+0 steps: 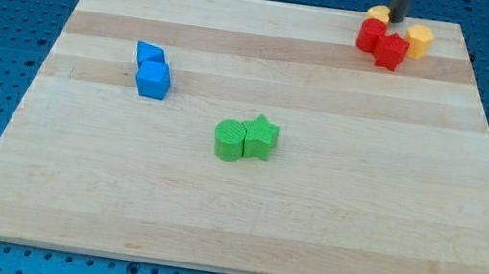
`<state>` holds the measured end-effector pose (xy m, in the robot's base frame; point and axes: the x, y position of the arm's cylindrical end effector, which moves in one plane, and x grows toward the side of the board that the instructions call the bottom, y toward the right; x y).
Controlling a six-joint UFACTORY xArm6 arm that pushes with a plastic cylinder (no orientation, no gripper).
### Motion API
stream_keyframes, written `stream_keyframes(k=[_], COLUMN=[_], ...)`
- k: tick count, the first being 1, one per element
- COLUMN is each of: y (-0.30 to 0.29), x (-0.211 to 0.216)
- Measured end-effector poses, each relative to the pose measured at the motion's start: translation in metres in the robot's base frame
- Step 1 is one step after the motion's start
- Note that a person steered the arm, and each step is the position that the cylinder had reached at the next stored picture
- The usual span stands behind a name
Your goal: Slide heart parallel to the green star
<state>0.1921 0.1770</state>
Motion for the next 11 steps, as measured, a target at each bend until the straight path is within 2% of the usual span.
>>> stream_keyframes(k=[2,5,6,7,8,9,10,11], y=[-0.037,-0.156,-0.18,-0.168,-0.087,0.012,0.057,0.052], x=[0.013,0.092,0.107,0.061,0.02,0.003,0.008,0.034])
